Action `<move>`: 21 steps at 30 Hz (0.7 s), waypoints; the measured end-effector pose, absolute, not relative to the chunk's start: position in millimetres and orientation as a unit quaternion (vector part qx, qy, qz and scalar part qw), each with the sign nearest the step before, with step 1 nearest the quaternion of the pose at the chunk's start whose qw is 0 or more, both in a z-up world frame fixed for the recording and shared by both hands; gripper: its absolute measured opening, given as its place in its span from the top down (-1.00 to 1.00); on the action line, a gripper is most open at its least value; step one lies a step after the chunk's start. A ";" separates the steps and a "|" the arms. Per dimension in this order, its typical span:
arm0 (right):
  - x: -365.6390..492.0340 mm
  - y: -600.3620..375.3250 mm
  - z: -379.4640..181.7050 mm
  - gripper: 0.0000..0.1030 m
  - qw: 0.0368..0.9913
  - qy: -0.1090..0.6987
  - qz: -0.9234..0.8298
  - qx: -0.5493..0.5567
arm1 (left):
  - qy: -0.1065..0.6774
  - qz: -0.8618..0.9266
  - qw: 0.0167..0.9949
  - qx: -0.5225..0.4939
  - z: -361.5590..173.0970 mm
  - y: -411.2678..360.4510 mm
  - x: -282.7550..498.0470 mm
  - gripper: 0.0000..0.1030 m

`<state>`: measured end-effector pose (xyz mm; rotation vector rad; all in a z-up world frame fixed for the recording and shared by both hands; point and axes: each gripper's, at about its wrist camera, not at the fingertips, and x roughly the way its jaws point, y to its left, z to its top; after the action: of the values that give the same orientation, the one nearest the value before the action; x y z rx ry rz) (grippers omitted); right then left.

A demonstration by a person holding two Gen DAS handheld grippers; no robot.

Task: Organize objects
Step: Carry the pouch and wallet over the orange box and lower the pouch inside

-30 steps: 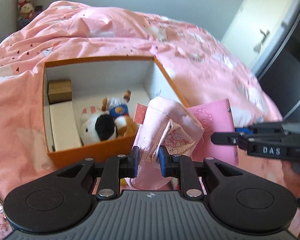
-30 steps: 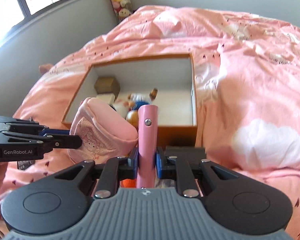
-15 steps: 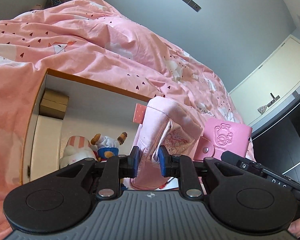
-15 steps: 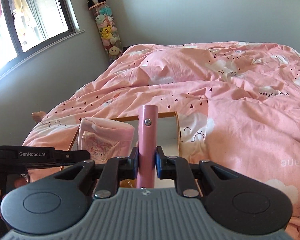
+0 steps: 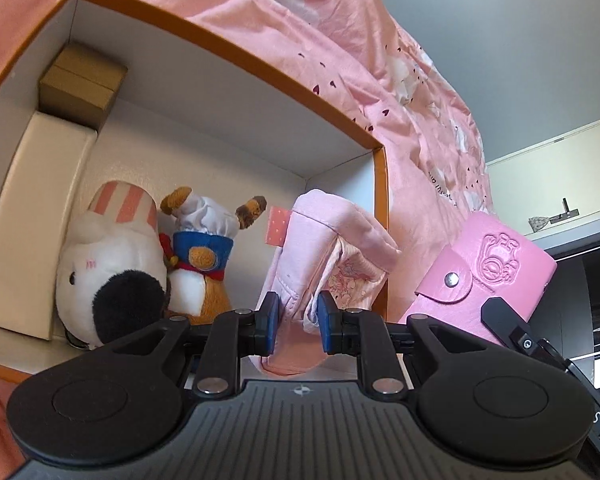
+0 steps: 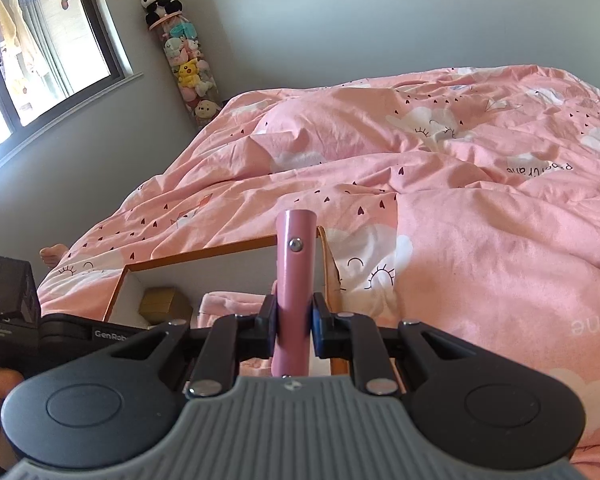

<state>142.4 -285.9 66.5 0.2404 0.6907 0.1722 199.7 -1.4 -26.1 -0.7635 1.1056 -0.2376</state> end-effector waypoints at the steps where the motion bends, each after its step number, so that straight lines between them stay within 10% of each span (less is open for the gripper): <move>1: 143.8 -287.0 64.8 0.64 0.929 0.340 0.084 0.117 | 0.516 -0.109 0.772 -0.355 -30.1 -4.1 202.2 0.56; 21: 167.5 -306.2 34.5 0.64 0.909 0.380 0.101 0.140 | 0.606 -0.052 0.740 -0.288 -63.0 -38.4 229.4 0.35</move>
<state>167.5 -306.2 34.5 0.2885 0.7833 0.2075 229.4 -38.4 -63.0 -0.6320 1.3289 -0.1142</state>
